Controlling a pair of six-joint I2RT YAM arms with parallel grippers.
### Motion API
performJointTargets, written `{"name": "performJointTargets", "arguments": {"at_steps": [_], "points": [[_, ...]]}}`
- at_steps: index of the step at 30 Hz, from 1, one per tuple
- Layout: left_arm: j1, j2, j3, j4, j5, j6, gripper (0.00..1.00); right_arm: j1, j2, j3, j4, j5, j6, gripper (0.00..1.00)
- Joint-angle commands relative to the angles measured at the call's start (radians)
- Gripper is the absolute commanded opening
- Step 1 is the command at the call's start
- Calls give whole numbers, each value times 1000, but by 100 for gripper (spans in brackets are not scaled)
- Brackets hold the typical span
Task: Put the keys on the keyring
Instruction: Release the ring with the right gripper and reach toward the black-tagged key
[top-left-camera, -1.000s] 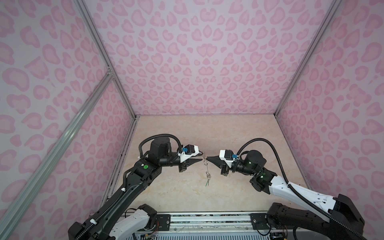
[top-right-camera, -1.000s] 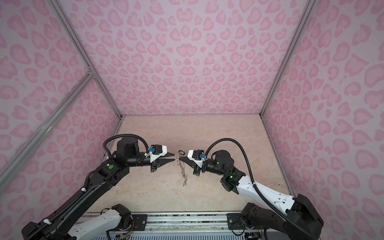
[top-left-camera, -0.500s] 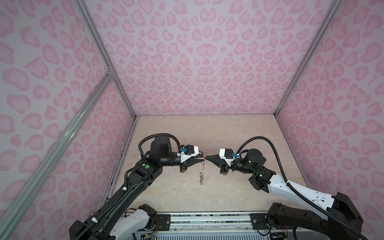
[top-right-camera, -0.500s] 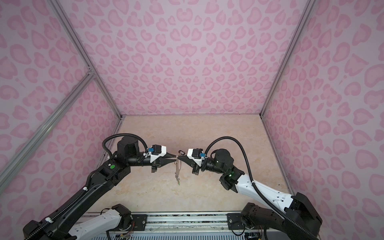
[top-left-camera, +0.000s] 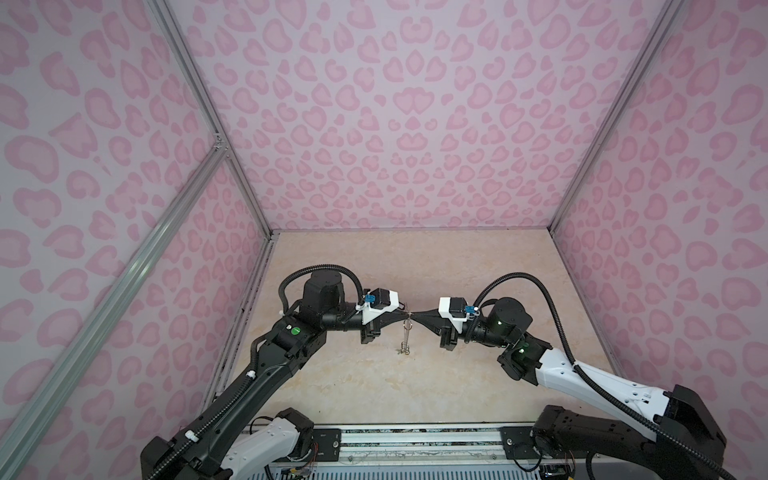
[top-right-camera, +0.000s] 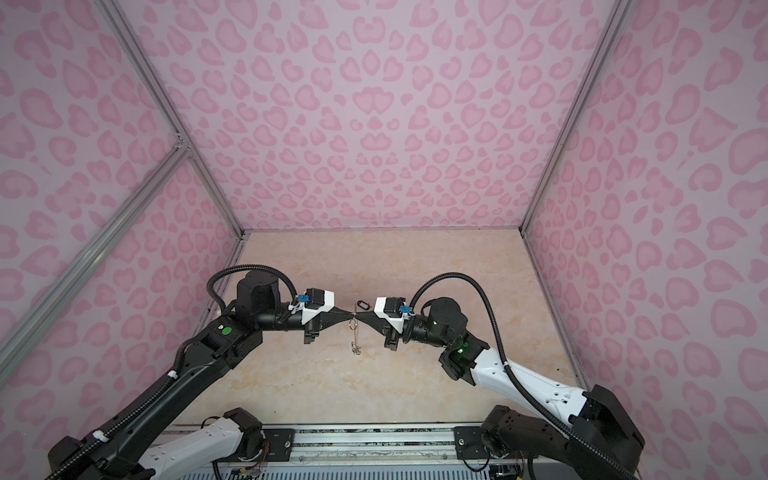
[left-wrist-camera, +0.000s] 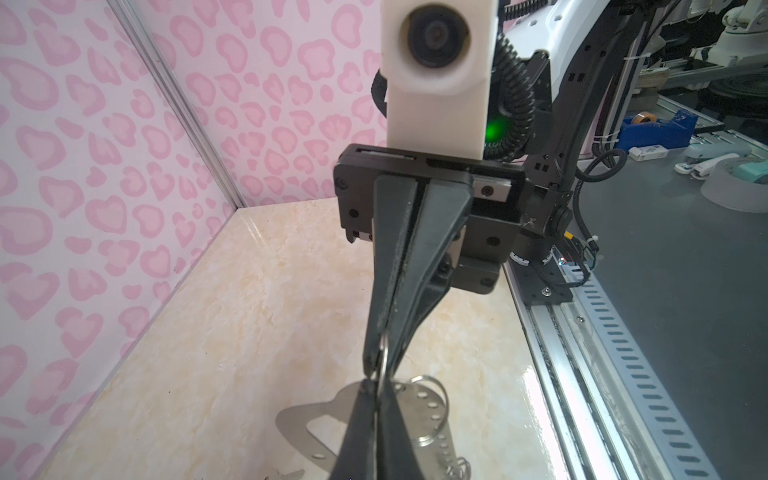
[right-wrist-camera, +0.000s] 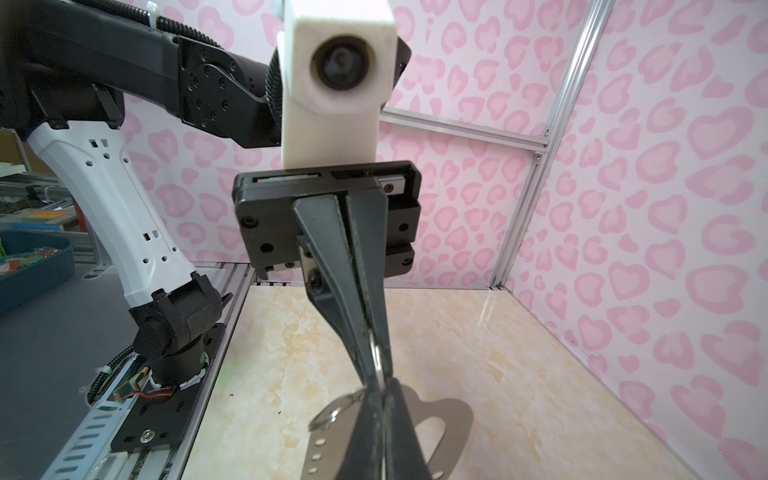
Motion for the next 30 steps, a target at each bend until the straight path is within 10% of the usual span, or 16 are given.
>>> {"name": "performJointTargets", "arguments": {"at_steps": [1, 16, 30], "points": [[-16, -24, 13, -9, -77, 97, 3, -2, -30, 4, -107, 103, -82, 24], [-108, -99, -62, 20, -406, 533, 3, -31, -95, -15, -364, 362, -207, 31], [-109, -65, -100, 136, -432, 536, 3, -88, -13, -5, -333, 289, -210, 32]]}}
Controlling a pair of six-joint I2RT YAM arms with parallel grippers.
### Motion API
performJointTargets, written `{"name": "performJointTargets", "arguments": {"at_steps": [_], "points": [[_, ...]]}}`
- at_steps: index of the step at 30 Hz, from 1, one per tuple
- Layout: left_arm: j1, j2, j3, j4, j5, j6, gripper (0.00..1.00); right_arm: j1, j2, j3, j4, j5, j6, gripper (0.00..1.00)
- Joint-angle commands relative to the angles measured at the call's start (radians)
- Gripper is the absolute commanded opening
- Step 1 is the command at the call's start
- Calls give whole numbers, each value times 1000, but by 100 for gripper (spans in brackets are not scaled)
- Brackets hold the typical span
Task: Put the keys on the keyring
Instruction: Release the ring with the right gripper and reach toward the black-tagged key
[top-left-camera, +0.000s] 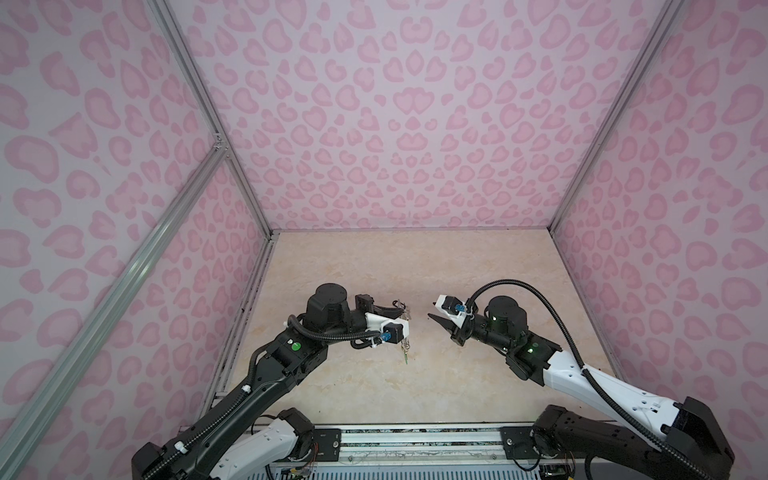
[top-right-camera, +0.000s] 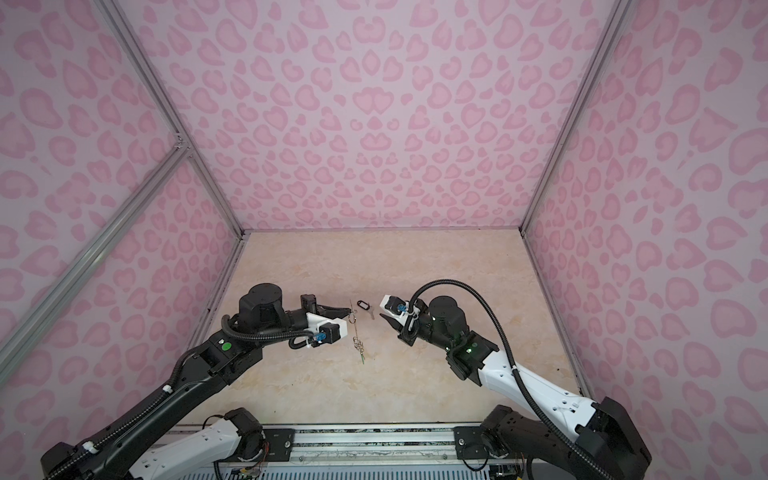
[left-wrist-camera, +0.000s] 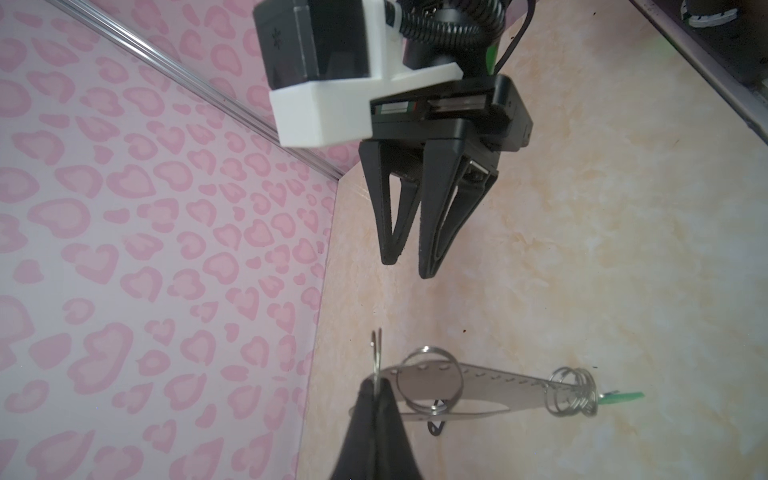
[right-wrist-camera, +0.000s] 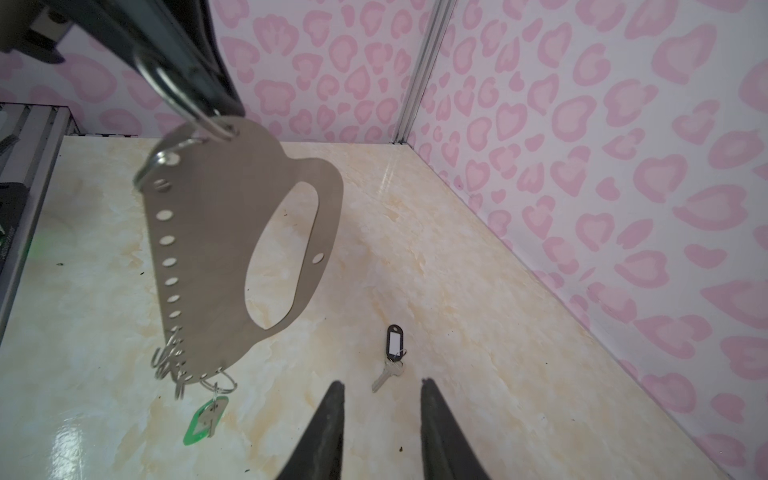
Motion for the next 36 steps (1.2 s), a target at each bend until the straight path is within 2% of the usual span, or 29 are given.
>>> {"name": "performJointTargets", "arguments": {"at_steps": [1, 5, 7, 9, 11, 14, 15, 16, 19, 24, 27, 32, 36], "points": [[0, 12, -8, 95, -2, -4, 3, -6, 24, 16, 16, -30, -2, 32], [2, 32, -9, 119, -18, -6, 3, -21, 58, 30, 6, -53, 8, 31], [22, 57, 17, 95, -4, -54, 3, -52, 90, 45, 27, -58, 102, 32], [75, 69, 27, 85, 63, -113, 3, -79, 140, 81, 22, -52, 226, 34], [137, 75, 23, 89, 124, -164, 3, -86, 204, 140, -35, -17, 316, 33], [198, 72, 15, 86, 186, -222, 3, -87, 323, 253, -159, -5, 388, 33], [215, 72, 15, 85, 208, -246, 3, -87, 368, 295, -204, 6, 414, 31], [230, 72, 12, 88, 222, -268, 3, -89, 418, 342, -248, -5, 425, 27], [264, 65, 0, 96, 252, -326, 3, -99, 568, 485, -394, -66, 407, 25], [297, 29, -29, 107, 247, -391, 3, -110, 806, 740, -685, -40, 426, 26], [304, 5, -47, 114, 230, -419, 3, -102, 917, 856, -824, 30, 449, 26], [304, -35, -91, 133, 211, -450, 3, -75, 995, 955, -888, 120, 471, 28], [304, -62, -119, 128, 202, -455, 3, -64, 1038, 1001, -902, 141, 494, 30]]}}
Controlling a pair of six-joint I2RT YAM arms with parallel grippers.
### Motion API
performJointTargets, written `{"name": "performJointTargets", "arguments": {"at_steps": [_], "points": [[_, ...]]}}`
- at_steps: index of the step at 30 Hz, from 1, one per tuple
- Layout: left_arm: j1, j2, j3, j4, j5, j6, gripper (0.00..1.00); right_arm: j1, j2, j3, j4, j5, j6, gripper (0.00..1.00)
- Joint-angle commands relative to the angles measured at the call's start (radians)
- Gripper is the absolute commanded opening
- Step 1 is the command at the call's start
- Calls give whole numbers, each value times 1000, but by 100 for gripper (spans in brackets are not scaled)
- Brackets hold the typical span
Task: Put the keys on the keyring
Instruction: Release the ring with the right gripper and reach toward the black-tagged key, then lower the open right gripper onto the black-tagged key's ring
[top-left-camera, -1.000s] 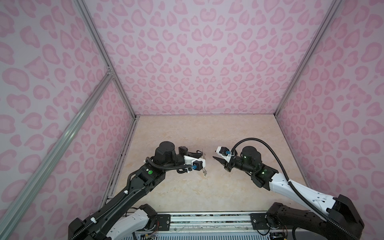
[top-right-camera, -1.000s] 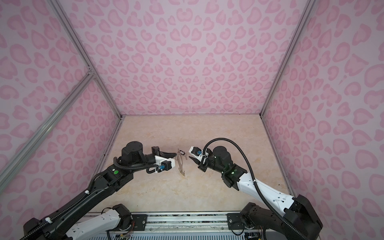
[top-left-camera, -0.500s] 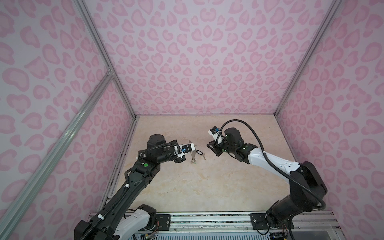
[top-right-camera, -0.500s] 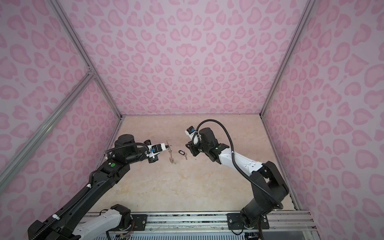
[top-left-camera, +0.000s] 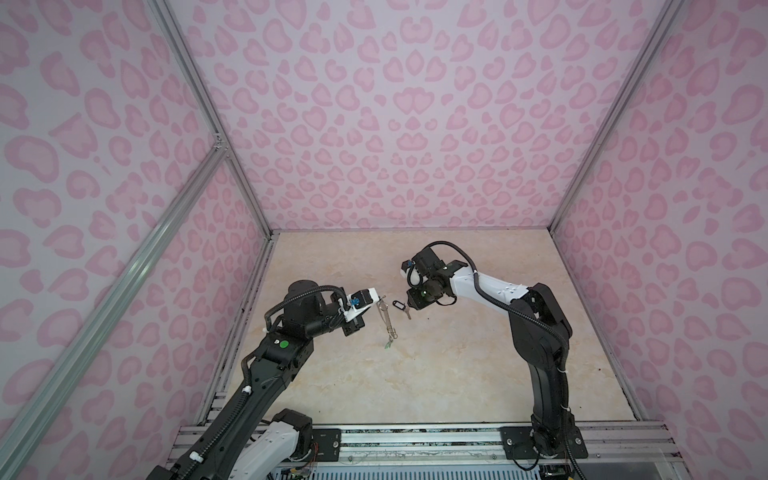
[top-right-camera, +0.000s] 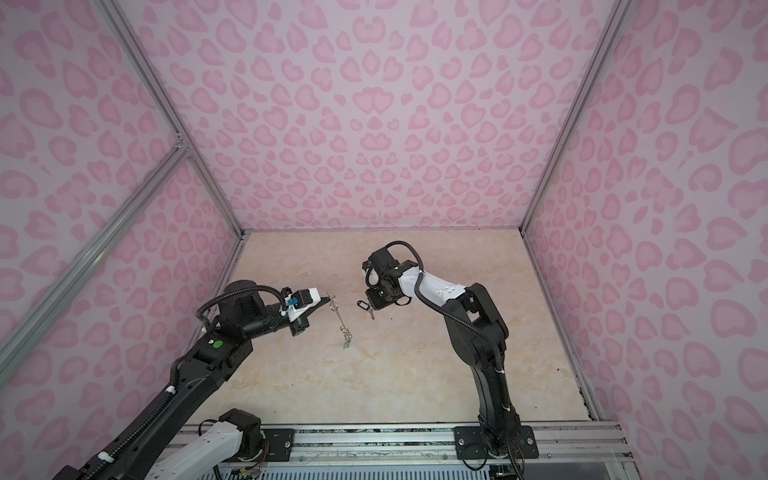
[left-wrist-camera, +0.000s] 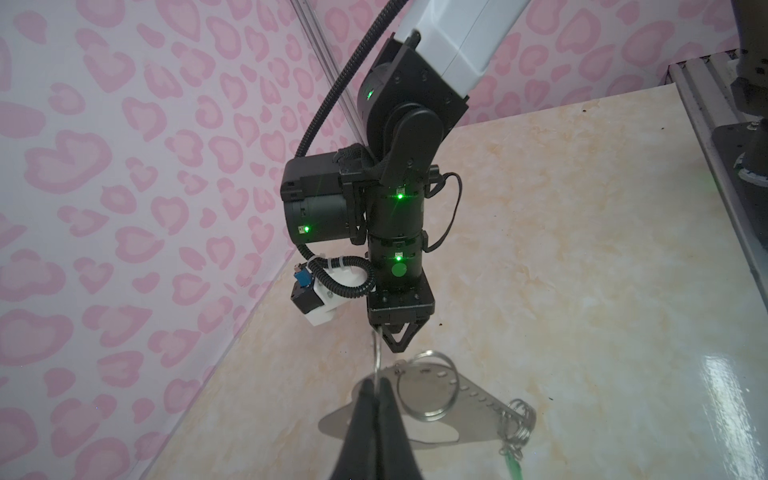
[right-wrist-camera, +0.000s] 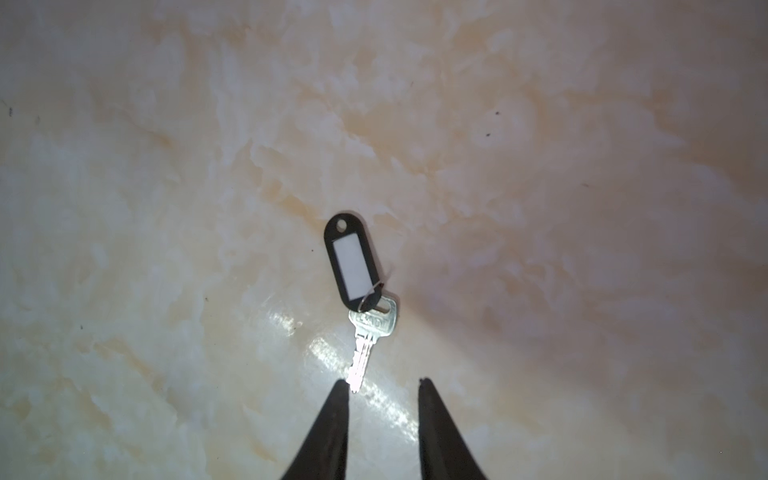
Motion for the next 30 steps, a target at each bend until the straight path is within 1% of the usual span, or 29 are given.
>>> {"name": "performJointTargets", "arguments": {"at_steps": [1, 4, 7, 16, 20, 24, 30], "points": [[2, -22, -18, 40, -8, -20, 3, 6, 38, 38, -68, 51, 34, 30], [2, -37, -40, 40, -16, -26, 3, 23, 77, 86, -102, 79, 36, 31], [2, -45, -53, 39, -20, -29, 3, 39, 99, 107, -98, 108, 46, 31], [2, -75, -87, 43, -24, -34, 3, 56, 167, 209, -159, 111, 33, 30], [2, -77, -91, 43, -23, -33, 3, 58, 185, 231, -180, 130, 43, 29], [2, -73, -90, 45, -18, -34, 3, 59, 194, 241, -187, 122, 39, 27], [2, -74, -91, 46, -16, -36, 3, 69, 194, 257, -198, 127, 31, 28]]}}
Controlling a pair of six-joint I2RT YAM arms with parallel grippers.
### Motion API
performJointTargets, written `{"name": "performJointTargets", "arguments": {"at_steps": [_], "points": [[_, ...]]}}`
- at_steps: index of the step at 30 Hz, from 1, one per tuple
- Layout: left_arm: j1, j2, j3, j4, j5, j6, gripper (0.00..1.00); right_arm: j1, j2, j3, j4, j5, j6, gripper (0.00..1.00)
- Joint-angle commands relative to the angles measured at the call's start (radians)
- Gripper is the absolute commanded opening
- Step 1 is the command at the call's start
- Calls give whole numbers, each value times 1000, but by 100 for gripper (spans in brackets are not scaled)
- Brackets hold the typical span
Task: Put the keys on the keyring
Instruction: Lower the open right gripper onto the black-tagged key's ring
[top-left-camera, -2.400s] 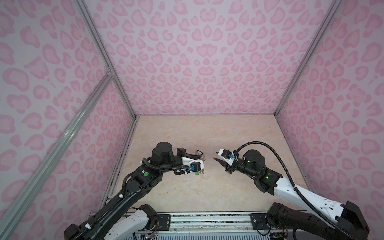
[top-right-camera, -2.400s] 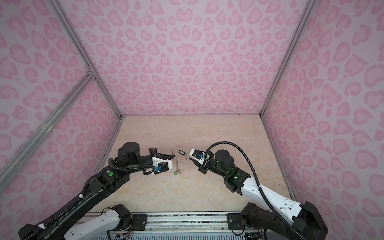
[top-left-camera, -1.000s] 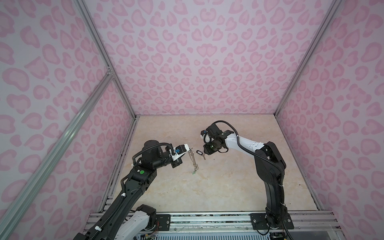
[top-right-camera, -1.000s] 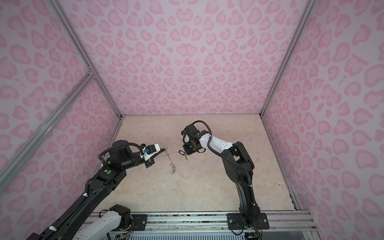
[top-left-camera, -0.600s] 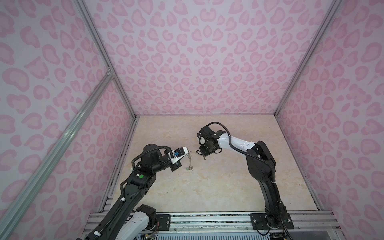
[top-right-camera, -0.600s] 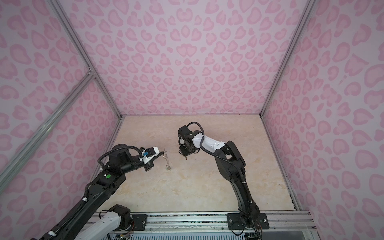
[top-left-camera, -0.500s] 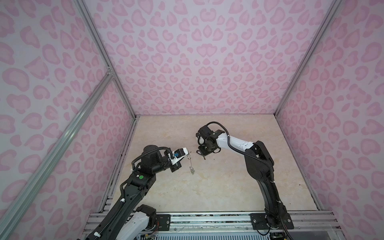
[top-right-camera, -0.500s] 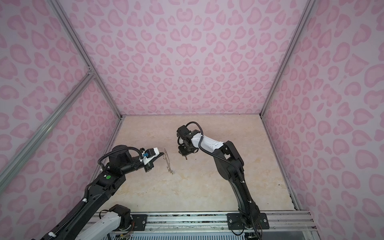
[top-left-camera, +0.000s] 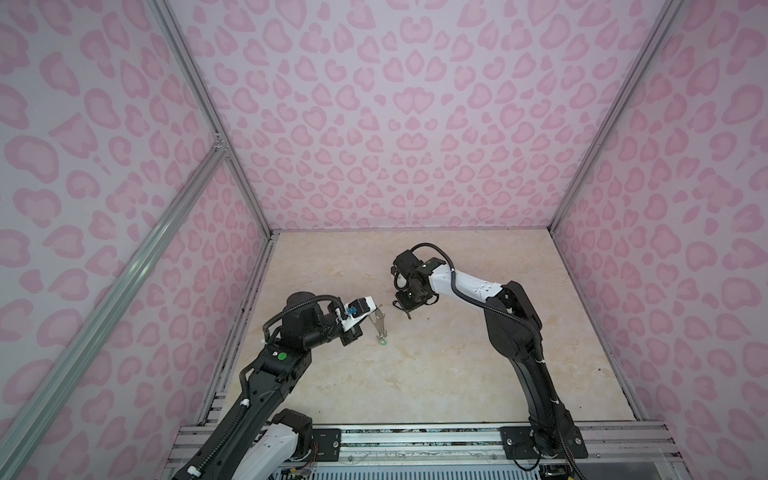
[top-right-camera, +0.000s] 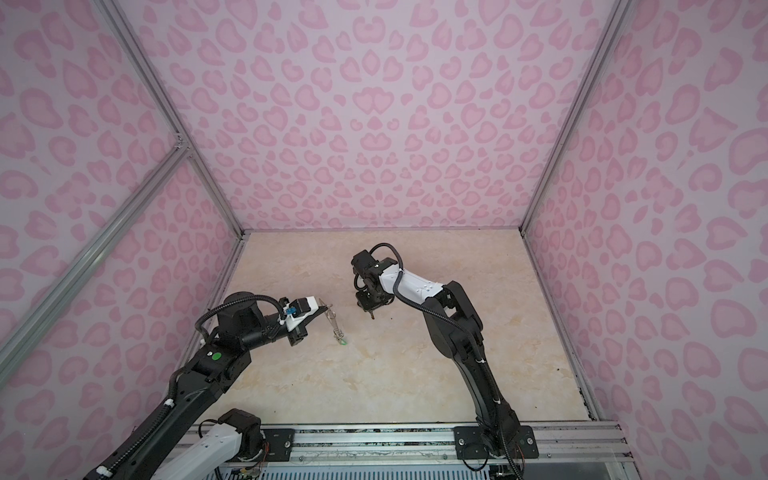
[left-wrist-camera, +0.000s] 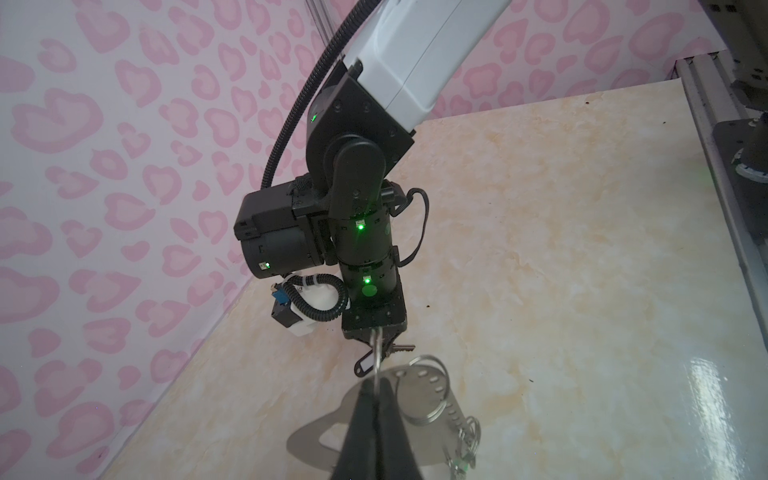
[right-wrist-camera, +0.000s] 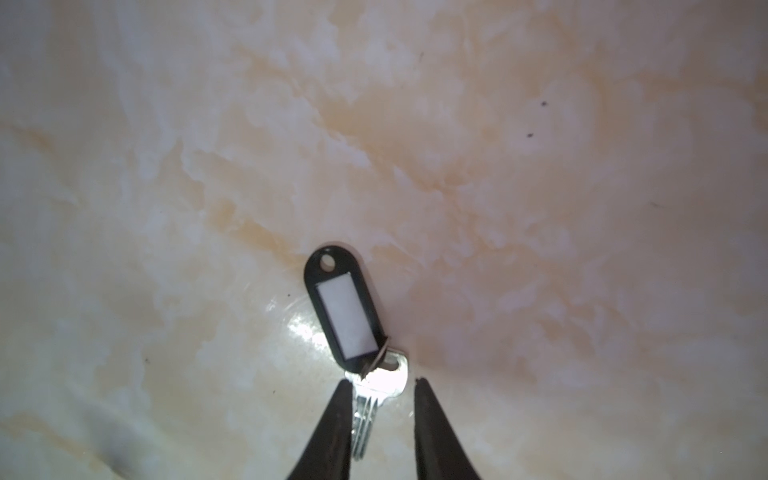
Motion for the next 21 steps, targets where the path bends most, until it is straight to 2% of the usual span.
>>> {"name": "performJointTargets", "arguments": {"at_steps": [1, 7, 21], "points": [[1, -2, -4, 43, 12, -4, 3, 4, 11, 13, -24, 19, -3, 28], [1, -3, -5, 41, 14, -7, 3, 4, 53, 36, -40, 23, -1, 29], [1, -8, -9, 37, 12, -9, 3, 3, 26, 6, -19, 58, 14, 17]]}}
